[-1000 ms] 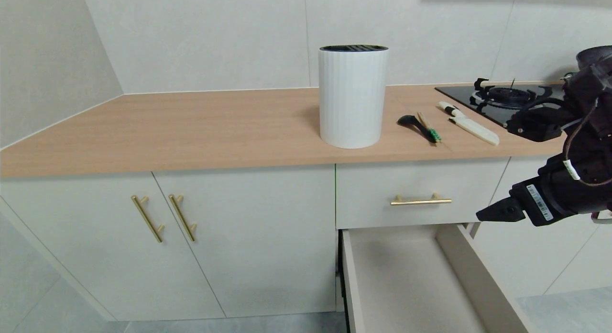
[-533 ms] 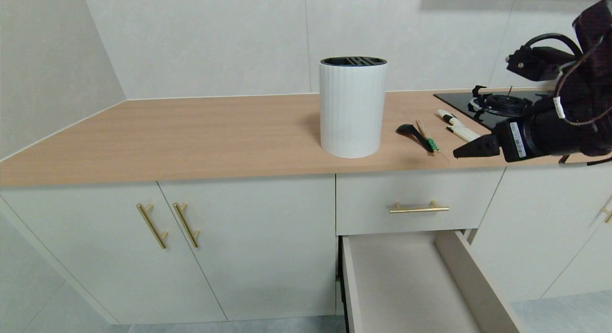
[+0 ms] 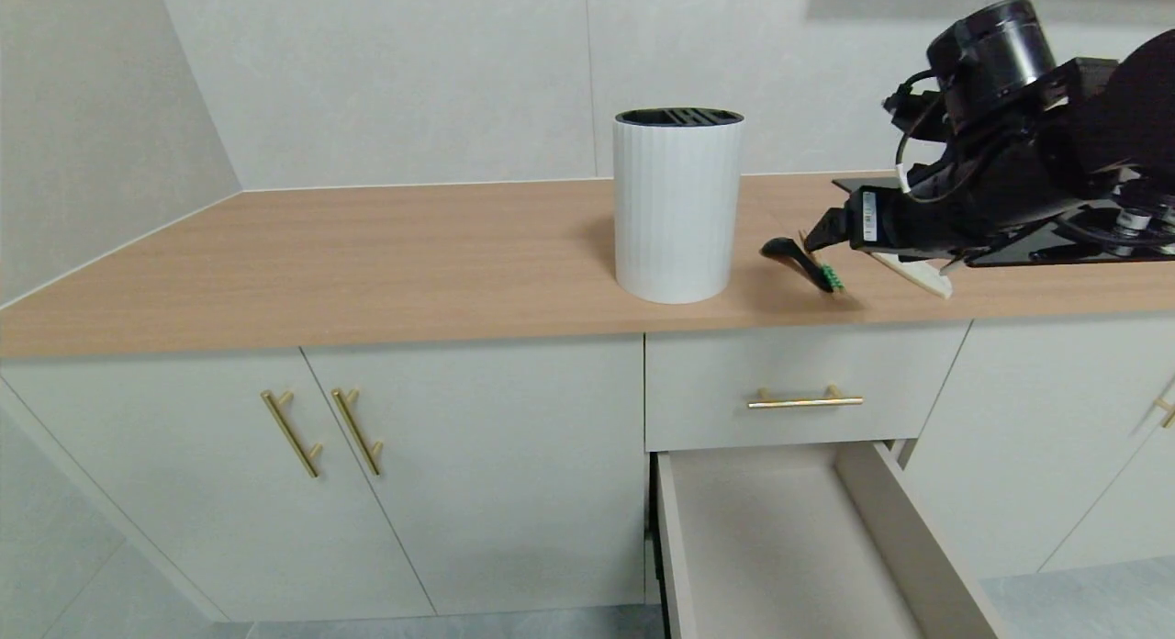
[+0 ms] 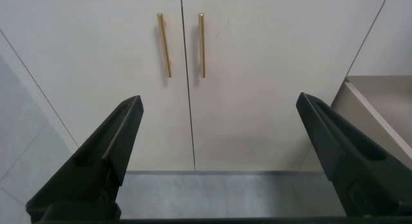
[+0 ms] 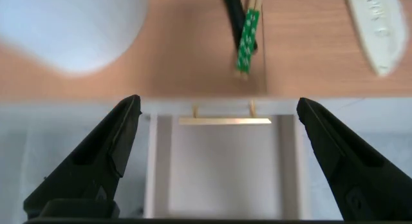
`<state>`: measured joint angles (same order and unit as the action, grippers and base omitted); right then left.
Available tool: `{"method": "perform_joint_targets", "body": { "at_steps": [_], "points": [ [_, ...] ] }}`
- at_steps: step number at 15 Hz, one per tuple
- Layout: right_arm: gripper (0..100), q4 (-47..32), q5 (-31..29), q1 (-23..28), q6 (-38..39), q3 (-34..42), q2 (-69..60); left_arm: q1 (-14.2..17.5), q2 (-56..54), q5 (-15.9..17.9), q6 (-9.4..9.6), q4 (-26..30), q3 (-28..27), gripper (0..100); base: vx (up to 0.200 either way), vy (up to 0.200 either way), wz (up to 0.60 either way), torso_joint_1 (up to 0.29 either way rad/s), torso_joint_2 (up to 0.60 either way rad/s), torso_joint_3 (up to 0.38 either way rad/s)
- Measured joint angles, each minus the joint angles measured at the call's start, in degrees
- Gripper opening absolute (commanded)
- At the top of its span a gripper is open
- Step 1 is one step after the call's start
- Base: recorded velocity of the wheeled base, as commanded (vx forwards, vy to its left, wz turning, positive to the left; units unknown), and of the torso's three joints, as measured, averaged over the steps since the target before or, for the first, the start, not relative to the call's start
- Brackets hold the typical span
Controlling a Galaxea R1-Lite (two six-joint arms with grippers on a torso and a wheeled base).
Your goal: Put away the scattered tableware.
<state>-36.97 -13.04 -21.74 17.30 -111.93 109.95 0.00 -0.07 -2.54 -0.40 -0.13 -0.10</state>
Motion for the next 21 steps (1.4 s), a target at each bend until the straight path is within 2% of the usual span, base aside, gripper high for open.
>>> {"method": "perform_joint_targets", "body": {
  "at_steps": [2,6,18,19,21],
  "points": [
    [100,1.3,-3.4,0.3,2.0,-1.9,4.3,0.0,0.0,0.0,0.02,0.0,0.0,100,0.0,0.0,0.0,0.0,0.0,0.0],
    [100,6.4,-5.6,2.5,2.1,-2.6,9.1,0.0,0.0,0.0,0.0,0.0,0.0,100,0.0,0.0,0.0,0.0,0.0,0.0],
    [100,7.4,-5.9,4.2,1.3,-2.7,12.0,0.0,0.0,0.0,0.0,0.0,0.0,100,0.0,0.0,0.0,0.0,0.0,0.0],
    [0,7.2,-5.9,4.1,1.3,-2.7,12.0,0.0,0.0,0.0,0.0,0.0,0.0,100,0.0,0.0,0.0,0.0,0.0,0.0],
    [0,7.0,-5.9,3.9,1.3,-2.7,12.3,0.0,0.0,0.0,-0.02,0.0,0.0,100,0.0,0.0,0.0,0.0,0.0,0.0]
  ]
}}
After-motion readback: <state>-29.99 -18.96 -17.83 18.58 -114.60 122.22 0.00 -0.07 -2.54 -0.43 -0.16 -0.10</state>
